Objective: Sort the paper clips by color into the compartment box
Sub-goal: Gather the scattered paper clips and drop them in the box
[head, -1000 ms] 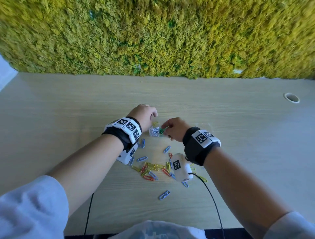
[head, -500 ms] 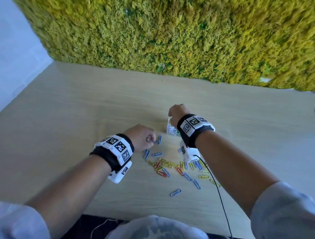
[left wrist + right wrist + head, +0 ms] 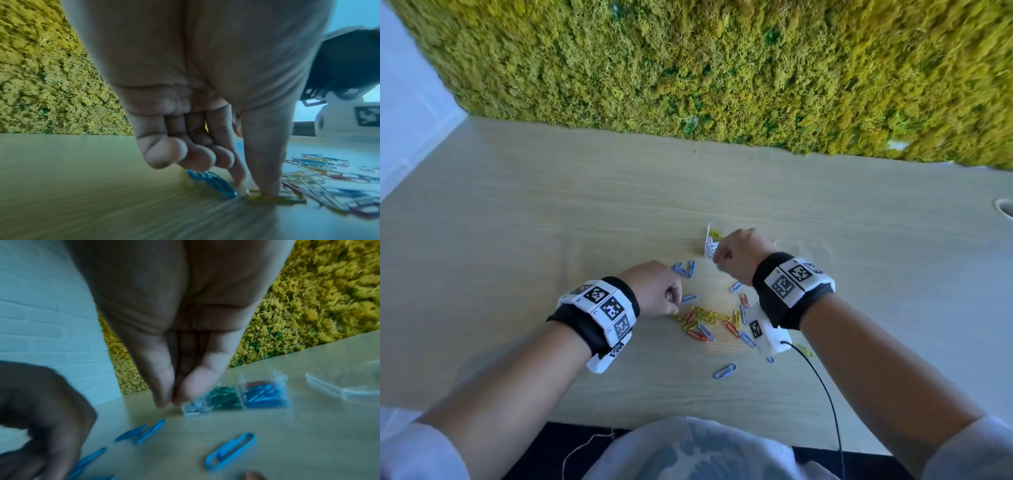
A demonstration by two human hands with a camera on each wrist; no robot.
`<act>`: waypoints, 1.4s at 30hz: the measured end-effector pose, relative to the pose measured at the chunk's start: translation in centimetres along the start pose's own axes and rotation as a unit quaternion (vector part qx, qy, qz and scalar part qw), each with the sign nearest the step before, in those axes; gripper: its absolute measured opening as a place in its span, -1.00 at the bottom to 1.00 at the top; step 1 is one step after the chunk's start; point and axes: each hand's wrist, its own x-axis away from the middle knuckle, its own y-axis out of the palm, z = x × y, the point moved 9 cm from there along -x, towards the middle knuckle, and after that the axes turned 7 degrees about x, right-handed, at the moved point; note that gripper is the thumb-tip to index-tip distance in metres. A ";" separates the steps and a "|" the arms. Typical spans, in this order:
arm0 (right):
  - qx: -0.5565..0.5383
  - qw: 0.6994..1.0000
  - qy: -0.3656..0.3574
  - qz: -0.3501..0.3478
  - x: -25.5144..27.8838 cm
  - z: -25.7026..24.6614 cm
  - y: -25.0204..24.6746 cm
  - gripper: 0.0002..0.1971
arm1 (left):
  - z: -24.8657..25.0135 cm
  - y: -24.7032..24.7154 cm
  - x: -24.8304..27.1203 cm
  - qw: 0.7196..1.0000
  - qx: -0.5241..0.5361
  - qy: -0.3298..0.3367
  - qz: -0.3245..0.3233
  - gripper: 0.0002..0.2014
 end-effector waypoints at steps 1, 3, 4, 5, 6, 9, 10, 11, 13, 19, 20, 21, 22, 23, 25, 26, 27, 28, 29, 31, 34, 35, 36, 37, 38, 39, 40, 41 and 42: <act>0.025 0.999 -0.022 -0.031 0.6 -0.6 1.0 -0.78 | 0.1 0.1 0.0 1.000 -0.007 0.000 -0.002 -0.89; 0.033 0.995 -0.043 -0.089 1.8 -1.5 3.0 -0.83 | 0.2 0.2 0.2 1.000 -0.018 0.002 0.000 -0.91; 0.036 0.993 -0.048 -0.103 2.3 -1.8 3.6 -0.84 | 0.2 0.2 0.2 1.000 -0.020 0.005 0.002 -0.91; 0.046 0.992 -0.053 -0.109 2.6 -2.0 4.2 -0.85 | 0.3 0.3 0.3 1.000 -0.020 0.009 0.003 -0.92; 0.060 0.991 -0.056 -0.109 3.0 -2.3 4.6 -0.84 | 0.3 0.3 0.4 1.000 -0.018 0.012 0.004 -0.91; 0.080 0.989 -0.051 -0.110 3.5 -2.7 5.4 -0.75 | 0.2 0.7 0.5 1.000 -0.027 0.015 -0.003 -0.93; 0.084 0.989 -0.050 -0.109 3.6 -2.9 5.5 -0.72 | 0.2 0.9 0.6 0.999 -0.035 0.017 -0.007 -0.94; 0.085 0.990 -0.049 -0.106 3.7 -3.0 5.6 -0.71 | 0.2 1.1 0.6 0.999 -0.041 0.020 -0.010 -0.96; 0.078 0.991 -0.047 -0.097 3.9 -3.0 5.5 -0.71 | 0.4 1.2 0.7 0.999 -0.044 0.026 -0.012 -0.93; 0.005 0.996 -0.010 -0.084 4.6 -1.9 4.7 -0.73 | 0.6 1.7 0.8 0.997 -0.065 0.023 -0.021 -0.87; -0.014 0.997 0.000 -0.074 4.5 -1.5 4.4 -0.72 | 0.6 1.8 0.9 0.997 -0.067 0.024 -0.021 -0.89; -0.035 0.997 0.010 -0.068 4.4 -1.1 4.3 -0.73 | 0.6 1.8 0.9 0.997 -0.067 0.026 -0.021 -0.90; -0.075 0.995 0.021 -0.064 4.3 -0.6 4.2 -0.76 | 0.6 1.9 1.0 0.997 -0.066 0.028 -0.022 -0.89; -0.142 0.987 0.039 -0.062 4.3 0.0 4.4 -0.81 | 0.6 2.0 1.0 0.997 -0.065 0.030 -0.023 -0.87; -0.326 0.938 0.096 -0.071 4.4 0.8 4.8 -0.79 | 0.4 2.0 1.1 0.998 -0.060 0.030 -0.022 -0.81; -0.427 0.891 0.129 -0.078 4.6 1.0 5.1 -0.76 | 0.3 1.9 1.1 0.998 -0.053 0.028 -0.017 -0.79; -0.508 0.843 0.159 -0.081 4.7 1.1 5.4 -0.75 | 0.2 1.8 1.2 0.999 -0.038 0.026 -0.008 -0.78; -0.546 0.815 0.177 -0.081 4.8 1.2 5.7 -0.76 | 0.2 1.5 1.4 1.000 -0.012 0.024 0.004 -0.78; -0.542 0.817 0.181 -0.081 4.6 1.3 5.9 -0.80 | 0.1 1.1 1.5 0.999 0.021 0.024 0.019 -0.78; -0.372 0.916 0.134 -0.073 4.0 0.9 5.4 -0.89 | 0.2 0.6 1.9 0.994 0.091 0.027 0.045 -0.80; -0.104 0.992 0.047 -0.059 3.9 -1.0 4.7 -0.86 | -0.1 0.9 2.0 0.974 0.221 0.019 0.040 -0.84; -0.069 0.996 0.032 -0.056 3.9 -1.5 4.7 -0.82 | -0.2 1.1 2.0 0.970 0.239 0.016 0.036 -0.83; -0.041 0.998 0.017 -0.051 4.0 -2.2 4.5 -0.79 | -0.3 1.3 1.9 0.969 0.242 0.015 0.035 -0.78; -0.022 0.999 0.005 -0.048 4.1 -2.7 4.4 -0.78 | -0.3 1.5 1.9 0.971 0.237 0.014 0.035 -0.73; -0.012 0.999 -0.002 -0.044 4.0 -2.9 4.3 -0.77 | -0.3 1.6 1.9 0.971 0.236 0.012 0.036 -0.73; -0.006 0.999 -0.005 -0.044 3.8 -3.0 4.3 -0.76 | -0.4 1.7 1.9 0.969 0.243 0.006 0.035 -0.76; 0.005 0.999 -0.007 -0.044 3.7 -3.2 4.4 -0.76 | -0.4 1.8 1.9 0.965 0.259 -0.003 0.033 -0.81; 0.018 0.999 -0.007 -0.046 3.6 -3.3 4.4 -0.75 | -0.5 1.8 1.9 0.960 0.278 -0.016 0.032 -0.85; 0.031 0.998 -0.007 -0.050 3.5 -3.3 4.6 -0.75 | -0.6 1.8 1.9 0.956 0.292 -0.027 0.034 -0.88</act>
